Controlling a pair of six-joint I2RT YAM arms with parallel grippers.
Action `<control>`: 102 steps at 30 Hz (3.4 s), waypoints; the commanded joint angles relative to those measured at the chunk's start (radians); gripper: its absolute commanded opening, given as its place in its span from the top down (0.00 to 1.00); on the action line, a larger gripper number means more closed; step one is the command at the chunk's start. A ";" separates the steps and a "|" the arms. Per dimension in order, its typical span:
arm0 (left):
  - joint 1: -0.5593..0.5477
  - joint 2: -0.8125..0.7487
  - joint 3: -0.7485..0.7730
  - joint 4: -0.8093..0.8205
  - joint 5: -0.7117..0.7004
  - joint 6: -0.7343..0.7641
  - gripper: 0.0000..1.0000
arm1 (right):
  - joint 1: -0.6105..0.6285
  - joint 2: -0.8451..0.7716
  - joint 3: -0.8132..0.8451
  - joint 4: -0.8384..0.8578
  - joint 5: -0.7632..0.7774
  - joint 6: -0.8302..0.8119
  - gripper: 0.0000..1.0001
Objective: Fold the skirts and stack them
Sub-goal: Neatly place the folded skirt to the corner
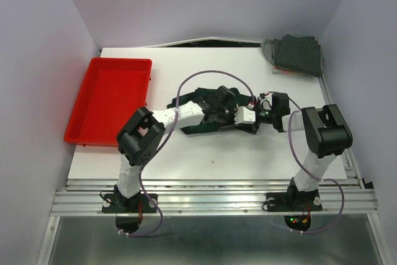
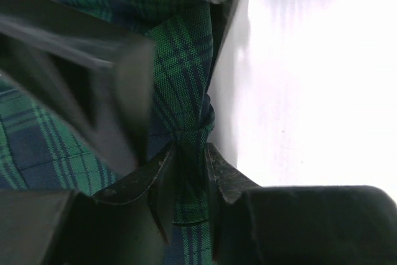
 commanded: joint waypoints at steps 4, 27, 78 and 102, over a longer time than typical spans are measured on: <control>0.055 0.002 0.122 -0.042 0.168 -0.036 0.70 | 0.034 0.057 -0.014 0.113 0.171 -0.039 0.06; 0.222 -0.389 -0.147 0.099 -0.012 -0.581 0.01 | 0.007 0.011 -0.033 0.186 0.270 -0.084 0.99; 0.399 -0.097 -0.527 0.768 0.044 -1.594 0.55 | -0.003 0.161 0.406 -0.324 0.372 -0.498 0.99; 0.296 0.620 0.656 0.845 0.161 -1.478 1.00 | -0.191 0.184 0.908 -0.295 0.679 -0.861 0.99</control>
